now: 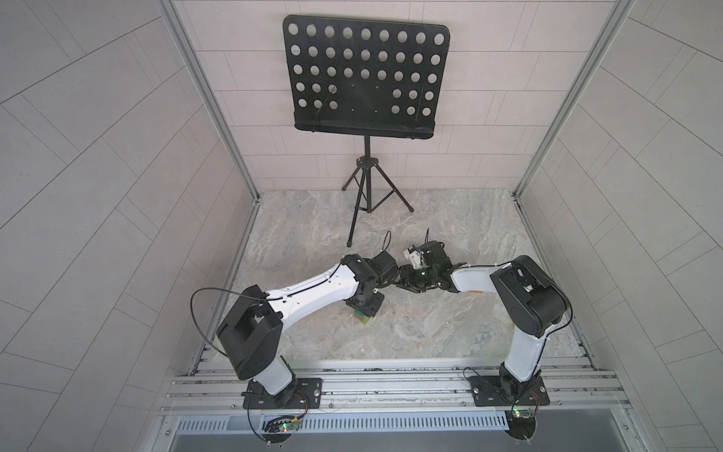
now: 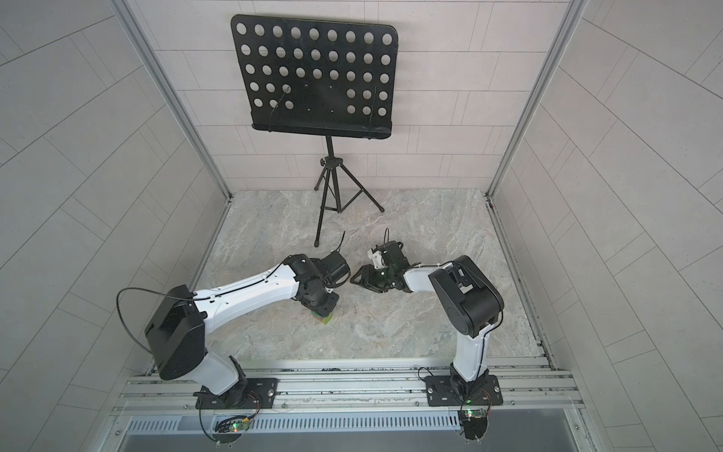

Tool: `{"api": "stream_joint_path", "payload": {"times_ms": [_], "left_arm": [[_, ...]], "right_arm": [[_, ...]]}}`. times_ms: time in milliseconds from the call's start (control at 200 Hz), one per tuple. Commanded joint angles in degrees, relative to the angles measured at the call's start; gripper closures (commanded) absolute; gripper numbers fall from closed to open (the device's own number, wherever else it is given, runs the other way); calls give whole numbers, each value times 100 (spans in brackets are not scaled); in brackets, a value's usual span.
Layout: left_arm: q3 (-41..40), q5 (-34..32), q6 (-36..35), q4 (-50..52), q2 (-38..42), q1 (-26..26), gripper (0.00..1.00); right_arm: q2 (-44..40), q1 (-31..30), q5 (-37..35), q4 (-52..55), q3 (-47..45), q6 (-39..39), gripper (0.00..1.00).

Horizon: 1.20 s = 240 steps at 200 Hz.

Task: Assemble an ice cream with lego
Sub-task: Assemble the lego brick with the lego brick.

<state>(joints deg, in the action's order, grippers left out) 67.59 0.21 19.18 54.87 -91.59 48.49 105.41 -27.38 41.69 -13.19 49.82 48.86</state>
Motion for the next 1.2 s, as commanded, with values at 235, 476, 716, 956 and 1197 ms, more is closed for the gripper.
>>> {"api": "stream_joint_path", "payload": {"times_ms": [235, 476, 716, 956, 1197], "left_arm": [[41, 57, -71, 103, 171, -33, 95], [-1, 295, -204, 56, 205, -32, 95], [240, -9, -280, 291, 316, -33, 95], [50, 117, -285, 194, 206, -33, 96], [-119, 222, -249, 7, 103, -33, 97]], "right_arm": [[33, -84, -169, 421, 62, -158, 44], [42, -110, -163, 450, 85, -193, 44], [42, -113, -161, 474, 98, -210, 44], [41, -112, -162, 485, 106, -217, 44], [55, -136, -126, 500, 124, -241, 43]]}}
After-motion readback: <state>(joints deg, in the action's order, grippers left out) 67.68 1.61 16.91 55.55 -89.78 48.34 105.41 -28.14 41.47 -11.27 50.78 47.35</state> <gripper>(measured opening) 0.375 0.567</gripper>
